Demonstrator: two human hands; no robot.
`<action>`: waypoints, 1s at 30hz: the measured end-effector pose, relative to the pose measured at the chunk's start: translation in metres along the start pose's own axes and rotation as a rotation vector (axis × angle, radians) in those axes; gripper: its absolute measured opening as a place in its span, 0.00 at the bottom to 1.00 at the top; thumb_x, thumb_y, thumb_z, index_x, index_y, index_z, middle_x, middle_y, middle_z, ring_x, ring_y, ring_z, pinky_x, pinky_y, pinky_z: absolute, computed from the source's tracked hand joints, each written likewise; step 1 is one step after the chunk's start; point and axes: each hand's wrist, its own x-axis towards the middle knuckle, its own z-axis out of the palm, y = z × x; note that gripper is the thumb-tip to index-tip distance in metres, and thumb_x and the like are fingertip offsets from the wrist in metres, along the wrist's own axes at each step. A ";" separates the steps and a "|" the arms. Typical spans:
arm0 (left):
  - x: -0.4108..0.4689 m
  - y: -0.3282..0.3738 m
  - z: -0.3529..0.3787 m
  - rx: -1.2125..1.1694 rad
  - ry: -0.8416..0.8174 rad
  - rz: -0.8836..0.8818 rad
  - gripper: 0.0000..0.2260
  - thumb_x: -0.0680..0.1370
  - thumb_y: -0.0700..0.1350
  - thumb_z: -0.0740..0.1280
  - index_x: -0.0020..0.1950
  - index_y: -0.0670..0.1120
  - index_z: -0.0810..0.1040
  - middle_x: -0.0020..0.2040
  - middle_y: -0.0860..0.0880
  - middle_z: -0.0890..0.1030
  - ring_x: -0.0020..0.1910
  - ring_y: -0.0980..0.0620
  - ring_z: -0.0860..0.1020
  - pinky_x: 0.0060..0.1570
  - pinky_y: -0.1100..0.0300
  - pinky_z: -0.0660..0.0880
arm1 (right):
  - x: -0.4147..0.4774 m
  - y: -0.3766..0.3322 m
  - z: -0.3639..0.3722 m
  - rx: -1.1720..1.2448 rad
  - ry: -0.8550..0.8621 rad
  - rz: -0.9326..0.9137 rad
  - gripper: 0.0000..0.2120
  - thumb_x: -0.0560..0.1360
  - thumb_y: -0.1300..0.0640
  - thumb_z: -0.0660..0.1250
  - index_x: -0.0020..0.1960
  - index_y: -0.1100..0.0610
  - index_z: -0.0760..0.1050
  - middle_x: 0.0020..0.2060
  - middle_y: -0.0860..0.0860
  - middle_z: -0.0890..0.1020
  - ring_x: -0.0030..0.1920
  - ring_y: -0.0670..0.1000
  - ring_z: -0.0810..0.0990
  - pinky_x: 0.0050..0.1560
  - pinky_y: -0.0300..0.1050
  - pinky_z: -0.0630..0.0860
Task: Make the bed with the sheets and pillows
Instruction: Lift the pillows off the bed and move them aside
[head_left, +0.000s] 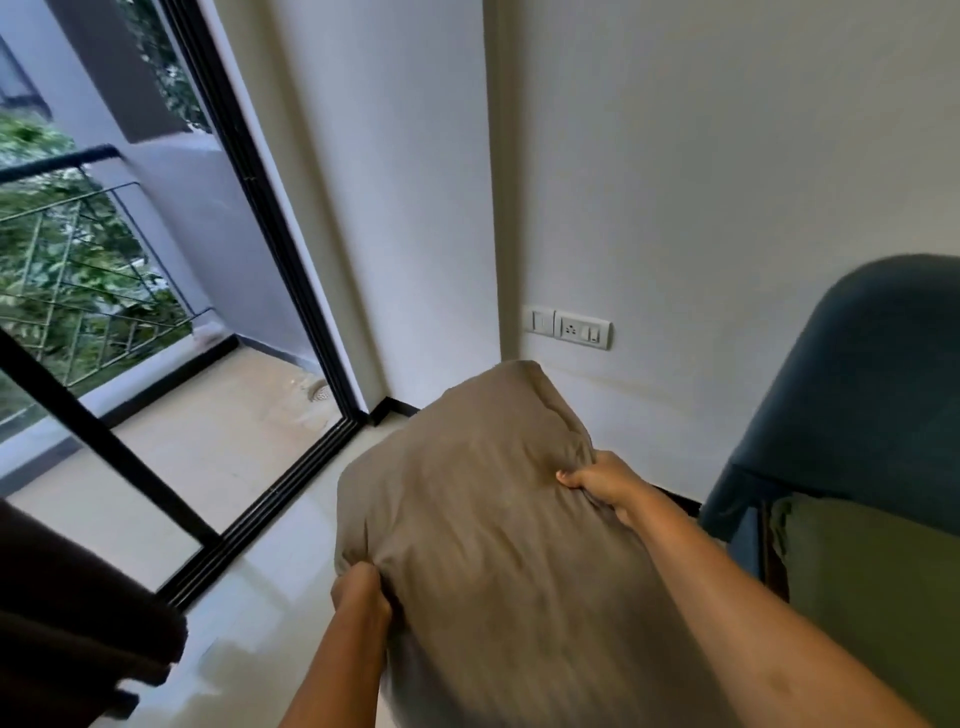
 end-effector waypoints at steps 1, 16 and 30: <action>0.000 0.000 0.008 -0.002 0.007 -0.010 0.15 0.82 0.39 0.58 0.66 0.36 0.70 0.37 0.43 0.69 0.33 0.46 0.68 0.41 0.53 0.72 | 0.012 -0.008 -0.005 -0.022 -0.013 -0.015 0.24 0.73 0.58 0.72 0.67 0.62 0.72 0.62 0.58 0.77 0.60 0.58 0.76 0.59 0.48 0.73; 0.045 0.022 0.086 -0.065 0.121 -0.104 0.17 0.83 0.43 0.54 0.70 0.38 0.67 0.59 0.39 0.74 0.55 0.39 0.73 0.59 0.46 0.70 | 0.157 -0.081 0.011 -0.245 -0.186 -0.144 0.25 0.74 0.58 0.70 0.69 0.62 0.69 0.63 0.58 0.76 0.61 0.58 0.75 0.57 0.44 0.71; 0.148 0.059 0.170 0.052 0.128 -0.185 0.17 0.82 0.38 0.52 0.70 0.40 0.69 0.64 0.39 0.73 0.62 0.37 0.71 0.66 0.41 0.67 | 0.301 -0.108 0.035 -0.365 -0.198 -0.071 0.22 0.74 0.58 0.71 0.66 0.61 0.73 0.61 0.57 0.78 0.59 0.58 0.76 0.55 0.44 0.71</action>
